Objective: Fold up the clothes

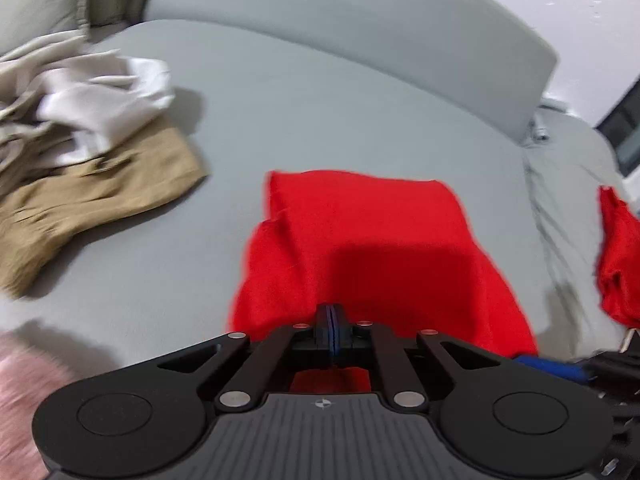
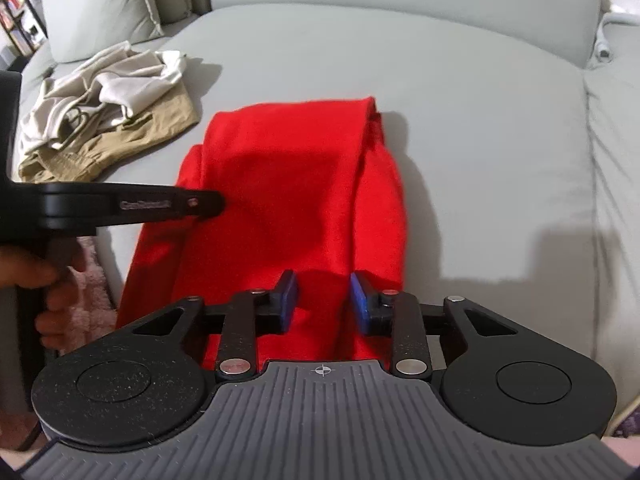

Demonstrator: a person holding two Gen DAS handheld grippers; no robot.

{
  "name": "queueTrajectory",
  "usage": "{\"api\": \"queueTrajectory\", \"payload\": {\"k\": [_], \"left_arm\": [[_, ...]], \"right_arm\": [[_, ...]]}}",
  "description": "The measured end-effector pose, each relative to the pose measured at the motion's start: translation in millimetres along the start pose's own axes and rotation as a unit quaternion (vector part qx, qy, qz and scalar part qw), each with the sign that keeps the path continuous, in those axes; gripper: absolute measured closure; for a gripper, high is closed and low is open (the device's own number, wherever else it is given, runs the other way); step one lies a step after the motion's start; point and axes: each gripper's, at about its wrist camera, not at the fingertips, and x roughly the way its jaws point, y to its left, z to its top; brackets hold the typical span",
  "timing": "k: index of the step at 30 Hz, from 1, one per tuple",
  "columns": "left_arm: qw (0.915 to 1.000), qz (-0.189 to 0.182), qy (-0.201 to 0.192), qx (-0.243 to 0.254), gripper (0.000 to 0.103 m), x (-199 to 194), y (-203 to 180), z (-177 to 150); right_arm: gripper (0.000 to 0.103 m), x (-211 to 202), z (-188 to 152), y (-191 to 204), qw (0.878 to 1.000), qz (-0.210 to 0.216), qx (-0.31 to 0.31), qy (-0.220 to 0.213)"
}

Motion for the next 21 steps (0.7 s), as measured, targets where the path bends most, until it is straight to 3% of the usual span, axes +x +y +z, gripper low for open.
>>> {"api": "queueTrajectory", "payload": {"k": [3, 5, 7, 10, 12, 15, 18, 20, 21], "left_arm": [[0.9998, -0.014, -0.006, 0.013, 0.094, -14.4, -3.3, -8.2], [0.9987, -0.042, -0.016, 0.025, 0.094, -21.8, -9.6, -14.0], [0.9939, -0.095, -0.017, 0.054, 0.094, -29.9, -24.4, -23.5], [0.9898, -0.117, 0.006, 0.081, 0.094, -26.7, -37.3, -37.0], [0.9887, -0.1, 0.039, 0.104, 0.093, -14.6, -43.0, -46.3], [0.9882, -0.089, 0.048, 0.115, 0.088, -12.3, -46.5, -46.9], [0.9912, -0.064, 0.058, 0.1, 0.079, -23.0, -45.7, -36.2], [0.9958, -0.016, 0.036, 0.083, 0.048, -37.8, -39.2, -26.6], [0.9966, -0.001, 0.025, 0.079, 0.045, -42.4, -34.9, -22.1]], "right_arm": [[0.07, -16.1, 1.2, -4.1, 1.0, -0.004, 0.003, -0.025], [0.069, -22.1, 1.1, -4.1, 1.0, 0.0, 0.002, -0.031], [0.069, -25.5, 1.3, -1.9, 0.999, 0.007, -0.004, -0.031], [0.07, -26.8, -4.7, 4.9, 0.999, 0.015, -0.027, -0.014], [0.07, -23.9, -12.1, 6.3, 0.999, 0.017, -0.035, 0.006], [0.07, -7.1, -25.3, 6.5, 0.997, 0.011, -0.044, 0.061], [0.066, -14.3, -24.9, 5.5, 0.998, 0.011, -0.036, 0.05], [0.052, -23.0, -20.0, 4.4, 0.998, 0.012, -0.035, 0.048], [0.047, -29.5, -15.7, 3.7, 0.998, 0.009, -0.043, 0.04]]}}
